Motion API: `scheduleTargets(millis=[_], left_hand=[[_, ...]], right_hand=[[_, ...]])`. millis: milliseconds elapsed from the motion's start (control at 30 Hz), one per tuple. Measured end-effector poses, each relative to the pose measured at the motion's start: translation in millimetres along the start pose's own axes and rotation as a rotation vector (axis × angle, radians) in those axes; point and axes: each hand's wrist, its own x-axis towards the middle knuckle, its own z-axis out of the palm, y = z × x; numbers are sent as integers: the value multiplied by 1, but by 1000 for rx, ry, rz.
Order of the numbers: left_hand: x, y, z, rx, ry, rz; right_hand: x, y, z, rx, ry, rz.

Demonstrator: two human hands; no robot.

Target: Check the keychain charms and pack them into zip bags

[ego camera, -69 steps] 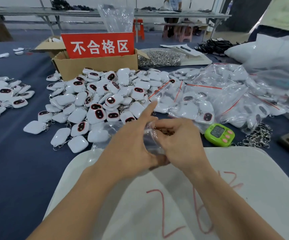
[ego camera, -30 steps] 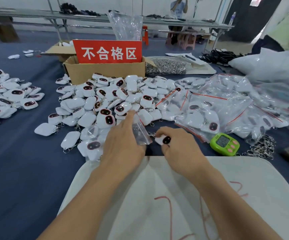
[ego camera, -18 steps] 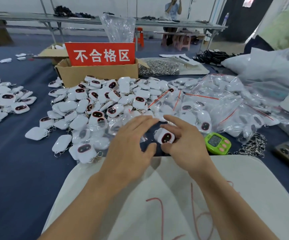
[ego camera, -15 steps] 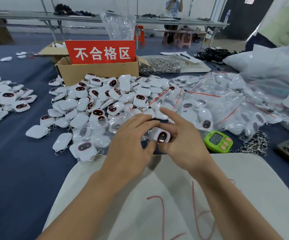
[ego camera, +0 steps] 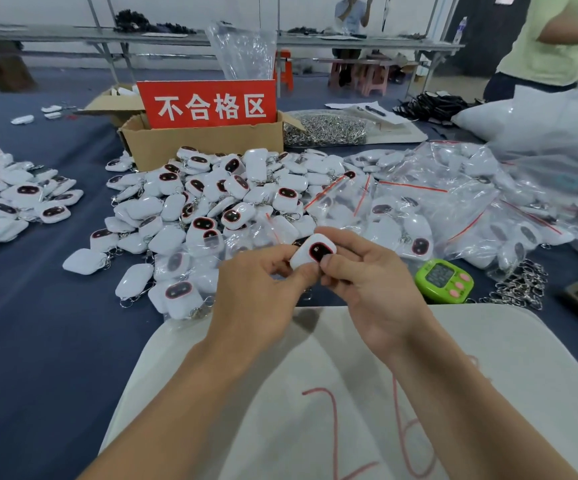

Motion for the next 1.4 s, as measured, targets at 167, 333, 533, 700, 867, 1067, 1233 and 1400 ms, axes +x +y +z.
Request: scheduleTargets(millis=[167, 333, 533, 700, 867, 1067, 1233, 1400], left_hand=[[4, 5, 1, -197, -29, -57], [0, 1, 6, 24, 85, -36], [2, 5, 7, -208, 79, -63], [7, 6, 8, -273, -25, 5], [10, 2, 7, -248, -39, 16], [9, 3, 4, -220, 25, -20], [14, 5, -4, -209, -1, -68], [16, 4, -5, -393, -51, -188]], right_hand=[[-3, 0, 6, -60, 9, -4], [-2, 0, 7, -30, 40, 21], [-4, 3, 9, -148, -3, -5], [-1, 6, 4, -257, 23, -40], [2, 10, 3, -295, 4, -78], [0, 11, 6, -265, -78, -43], [-4, 10, 7, -234, -125, -28], [-7, 3, 9, -170, -207, -6]])
